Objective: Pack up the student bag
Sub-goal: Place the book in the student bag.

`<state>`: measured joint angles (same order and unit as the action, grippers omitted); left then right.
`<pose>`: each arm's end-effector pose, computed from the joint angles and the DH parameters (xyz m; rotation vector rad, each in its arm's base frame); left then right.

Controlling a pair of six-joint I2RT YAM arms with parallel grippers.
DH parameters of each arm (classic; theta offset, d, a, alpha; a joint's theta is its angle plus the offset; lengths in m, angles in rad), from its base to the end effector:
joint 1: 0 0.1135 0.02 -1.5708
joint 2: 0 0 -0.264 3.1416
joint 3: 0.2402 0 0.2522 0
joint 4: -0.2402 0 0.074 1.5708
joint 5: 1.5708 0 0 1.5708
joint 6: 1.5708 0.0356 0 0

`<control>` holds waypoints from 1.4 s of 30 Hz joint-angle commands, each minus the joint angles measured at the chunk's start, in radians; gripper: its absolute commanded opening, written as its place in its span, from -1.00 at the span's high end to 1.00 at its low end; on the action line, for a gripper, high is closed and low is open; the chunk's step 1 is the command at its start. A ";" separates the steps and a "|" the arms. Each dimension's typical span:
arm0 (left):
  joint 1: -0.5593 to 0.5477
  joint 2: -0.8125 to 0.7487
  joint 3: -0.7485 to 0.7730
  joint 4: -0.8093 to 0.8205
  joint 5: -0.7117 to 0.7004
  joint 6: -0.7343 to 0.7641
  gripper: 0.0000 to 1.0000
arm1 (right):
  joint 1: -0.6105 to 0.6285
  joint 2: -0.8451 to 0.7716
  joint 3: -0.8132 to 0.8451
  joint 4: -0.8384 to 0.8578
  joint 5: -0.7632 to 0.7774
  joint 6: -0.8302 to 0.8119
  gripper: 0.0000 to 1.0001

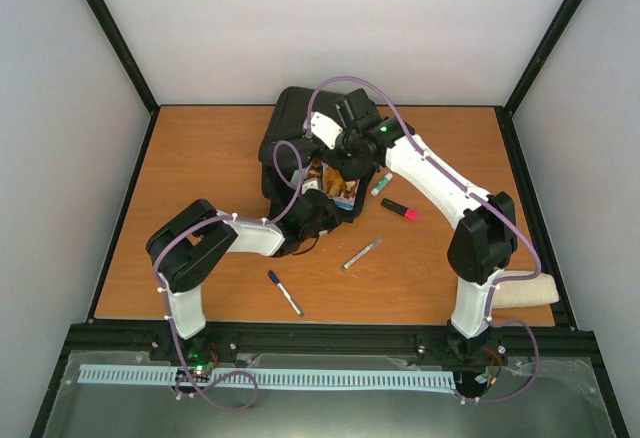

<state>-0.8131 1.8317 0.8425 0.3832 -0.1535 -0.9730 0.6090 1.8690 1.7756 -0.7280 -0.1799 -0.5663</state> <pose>0.2531 -0.2596 0.1347 -0.2755 2.2810 -0.8258 0.3419 0.2462 0.3229 -1.3934 1.9391 0.2352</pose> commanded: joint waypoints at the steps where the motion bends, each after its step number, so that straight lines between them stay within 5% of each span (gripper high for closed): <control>1: 0.022 0.042 0.028 0.080 -0.056 -0.006 0.99 | 0.001 -0.001 0.036 0.035 -0.049 0.017 0.94; 12: 0.035 0.103 0.016 0.278 0.032 -0.015 0.98 | 0.001 -0.001 0.022 0.030 -0.074 0.016 0.95; 21: -0.001 -0.229 -0.160 -0.007 0.001 0.053 0.84 | -0.001 -0.007 -0.009 0.030 -0.080 0.013 0.91; 30: -0.010 -0.683 -0.395 -0.400 -0.018 0.041 0.07 | -0.002 -0.022 -0.078 -0.040 -0.113 -0.011 0.72; 34: -0.004 -0.921 -0.402 -0.614 -0.097 0.060 -0.31 | -0.002 -0.057 -0.182 -0.070 -0.150 -0.033 0.20; 38: 0.041 -1.013 -0.353 -0.738 -0.090 0.096 -0.55 | -0.032 -0.120 -0.269 -0.073 -0.162 -0.013 -0.08; 42: 0.170 -0.942 -0.252 -0.773 0.024 0.165 -0.62 | -0.147 -0.139 -0.258 -0.113 -0.249 0.052 -0.15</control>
<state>-0.7471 0.8284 0.4767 -0.2733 -0.2012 -0.8928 0.5655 1.7916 1.4990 -0.8219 -0.3408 -0.5724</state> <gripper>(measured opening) 0.801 0.569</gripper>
